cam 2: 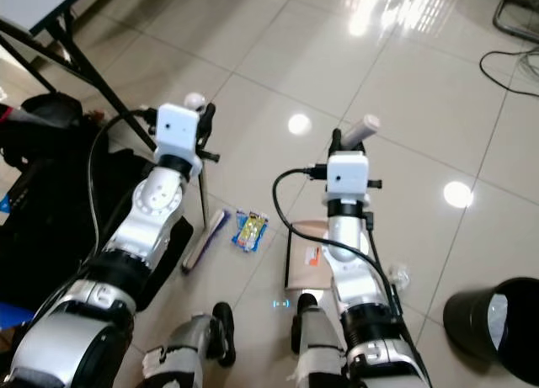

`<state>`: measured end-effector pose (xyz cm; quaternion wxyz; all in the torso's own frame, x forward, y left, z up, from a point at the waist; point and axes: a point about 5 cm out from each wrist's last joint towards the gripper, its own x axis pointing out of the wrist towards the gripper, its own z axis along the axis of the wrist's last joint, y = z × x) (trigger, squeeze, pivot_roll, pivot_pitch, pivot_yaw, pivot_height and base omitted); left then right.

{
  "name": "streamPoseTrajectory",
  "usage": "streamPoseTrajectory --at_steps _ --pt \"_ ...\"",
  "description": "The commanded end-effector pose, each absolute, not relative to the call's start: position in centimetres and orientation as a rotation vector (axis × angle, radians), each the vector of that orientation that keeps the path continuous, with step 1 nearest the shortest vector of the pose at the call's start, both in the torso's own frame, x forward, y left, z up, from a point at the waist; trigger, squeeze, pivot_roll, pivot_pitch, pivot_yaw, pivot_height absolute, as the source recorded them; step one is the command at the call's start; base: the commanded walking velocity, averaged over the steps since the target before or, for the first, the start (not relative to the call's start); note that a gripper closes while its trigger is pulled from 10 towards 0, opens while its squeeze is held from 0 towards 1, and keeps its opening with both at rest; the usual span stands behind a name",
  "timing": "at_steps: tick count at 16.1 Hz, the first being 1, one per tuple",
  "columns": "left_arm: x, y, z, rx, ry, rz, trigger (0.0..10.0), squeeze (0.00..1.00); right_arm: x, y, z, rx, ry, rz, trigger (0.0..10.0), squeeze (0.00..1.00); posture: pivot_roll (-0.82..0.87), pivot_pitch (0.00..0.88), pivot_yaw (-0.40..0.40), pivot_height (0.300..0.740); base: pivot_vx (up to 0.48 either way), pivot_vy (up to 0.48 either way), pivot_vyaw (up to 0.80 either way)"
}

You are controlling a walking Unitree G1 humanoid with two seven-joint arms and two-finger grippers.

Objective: Sweep floor

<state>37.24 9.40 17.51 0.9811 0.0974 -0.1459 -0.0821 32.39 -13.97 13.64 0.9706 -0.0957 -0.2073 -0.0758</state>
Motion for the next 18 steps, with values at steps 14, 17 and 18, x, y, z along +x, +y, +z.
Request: streamPoseTrajectory --at_steps 14,17,18 --pt "38.4 2.9 22.6 -0.344 -0.308 -0.166 10.0 0.00 33.0 -11.7 12.3 -0.121 -0.324 -0.167 10.0 0.00 0.02 0.323 0.097 0.740 0.000 0.000 0.00" --pt "39.1 3.4 24.1 -0.322 -0.324 -0.172 10.0 0.00 33.1 -11.9 12.3 -0.119 -0.324 -0.166 10.0 0.00 0.01 0.310 0.090 0.740 0.000 0.000 0.00" --pt "39.3 3.9 24.9 -0.322 -0.354 -0.170 10.0 0.00 33.2 -12.1 12.4 -0.117 -0.328 -0.168 10.0 0.00 0.01 0.283 0.090 0.740 0.000 0.000 0.00"
